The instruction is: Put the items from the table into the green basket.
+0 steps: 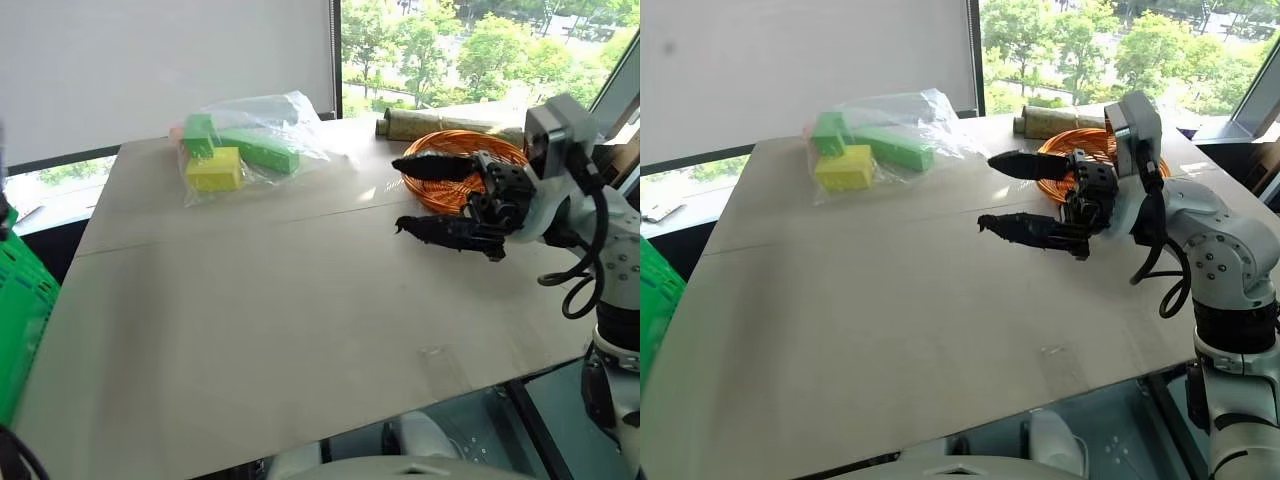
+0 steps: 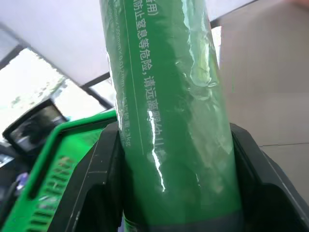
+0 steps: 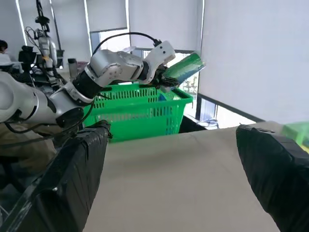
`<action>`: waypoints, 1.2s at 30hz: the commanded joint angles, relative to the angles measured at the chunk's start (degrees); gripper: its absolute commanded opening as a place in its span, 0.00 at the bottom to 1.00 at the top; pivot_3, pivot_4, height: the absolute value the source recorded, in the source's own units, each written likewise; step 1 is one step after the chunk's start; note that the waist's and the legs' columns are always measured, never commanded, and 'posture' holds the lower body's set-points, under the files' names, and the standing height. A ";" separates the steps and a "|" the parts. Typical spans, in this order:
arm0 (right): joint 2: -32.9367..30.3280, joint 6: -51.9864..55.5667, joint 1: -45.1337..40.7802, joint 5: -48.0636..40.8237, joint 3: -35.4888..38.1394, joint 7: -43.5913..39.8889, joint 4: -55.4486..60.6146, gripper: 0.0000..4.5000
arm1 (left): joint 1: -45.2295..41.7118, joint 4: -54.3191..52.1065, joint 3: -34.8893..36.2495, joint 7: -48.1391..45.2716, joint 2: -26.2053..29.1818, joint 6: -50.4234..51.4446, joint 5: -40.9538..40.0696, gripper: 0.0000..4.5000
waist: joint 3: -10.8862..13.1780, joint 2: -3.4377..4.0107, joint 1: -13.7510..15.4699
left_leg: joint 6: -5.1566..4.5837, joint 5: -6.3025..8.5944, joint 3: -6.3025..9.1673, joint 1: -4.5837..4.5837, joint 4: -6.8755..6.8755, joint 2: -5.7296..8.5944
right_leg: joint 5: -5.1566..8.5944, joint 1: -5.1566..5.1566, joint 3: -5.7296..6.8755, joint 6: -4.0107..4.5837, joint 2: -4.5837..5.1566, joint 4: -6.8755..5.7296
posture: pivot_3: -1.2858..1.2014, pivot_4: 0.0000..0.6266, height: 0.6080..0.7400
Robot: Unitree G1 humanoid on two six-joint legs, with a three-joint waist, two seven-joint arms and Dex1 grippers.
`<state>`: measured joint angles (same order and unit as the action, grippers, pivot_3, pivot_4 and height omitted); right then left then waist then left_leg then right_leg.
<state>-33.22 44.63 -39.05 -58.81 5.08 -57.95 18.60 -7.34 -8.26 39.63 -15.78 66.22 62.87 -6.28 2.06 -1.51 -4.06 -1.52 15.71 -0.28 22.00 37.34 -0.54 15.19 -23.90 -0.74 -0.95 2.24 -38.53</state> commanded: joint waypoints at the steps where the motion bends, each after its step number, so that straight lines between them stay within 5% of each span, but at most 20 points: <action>1: 0.44 -0.30 -1.80 -0.60 0.13 -0.17 -0.01 1.00 | 4.13 -0.14 5.83 -1.93 0.04 -2.05 3.17 0.46 | -0.03 -0.05 0.60 | 0.00 0.00 0.00 0.00 -0.01 0.00 | 0.00 0.00 0.01 0.01 0.01 -0.02 | 0.51 0.00 1.00; 15: 1.04 -1.99 -3.96 3.28 -1.78 -2.57 -2.10 1.00 | 14.59 0.52 14.55 -4.00 -6.62 -5.16 6.32 0.46 | -0.21 -0.31 2.12 | 0.08 -0.05 0.13 -0.05 -0.01 -0.01 | -0.08 0.02 0.21 0.20 0.13 -0.26 | 0.52 0.00 1.00; 20: 1.17 -2.16 -4.23 3.84 -1.87 -3.01 -2.55 1.00 | 14.83 1.02 14.41 -4.44 -6.68 -5.75 6.52 0.98 | -0.24 -0.35 2.06 | 0.09 -0.05 0.16 -0.05 -0.04 -0.01 | -0.08 0.01 0.22 0.20 0.14 -0.26 | 0.52 0.00 1.00; 27: 1.08 -3.42 -3.59 6.14 -1.98 -3.52 -3.72 1.00 | 11.43 0.30 9.74 -6.68 -7.05 -14.24 4.57 0.99 | -0.35 -0.20 2.12 | 0.09 -0.05 0.16 -0.07 -0.04 -0.01 | -0.08 0.02 0.22 0.20 0.14 -0.28 | 0.52 0.00 1.00; 31: 0.34 -10.70 1.67 15.74 -4.13 -3.63 -8.67 1.00 | 4.03 -8.31 4.93 -12.25 -17.52 -18.21 -7.36 0.99 | -0.70 0.03 3.21 | 0.13 -0.02 0.12 -0.07 0.00 0.03 | -0.09 0.12 0.28 0.19 0.24 -0.21 | 0.52 0.00 1.00; 36: 0.84 -24.32 9.37 28.99 -6.61 -2.21 -18.34 1.00 | 7.75 -19.24 1.20 -16.17 -32.09 -21.01 -18.95 0.99 | -0.84 -0.01 2.81 | 0.07 -0.05 -0.03 -0.06 0.03 0.04 | -0.11 0.18 0.20 0.16 0.26 -0.12 | 0.51 0.00 1.00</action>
<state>-32.25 24.63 -29.08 -32.51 -1.98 -60.63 0.86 0.51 -23.59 39.79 -31.81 34.00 42.70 -22.32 1.22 -1.52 -1.26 -1.47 15.67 -0.34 21.93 37.38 -0.50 15.09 -23.73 -0.57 -0.80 2.45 -38.66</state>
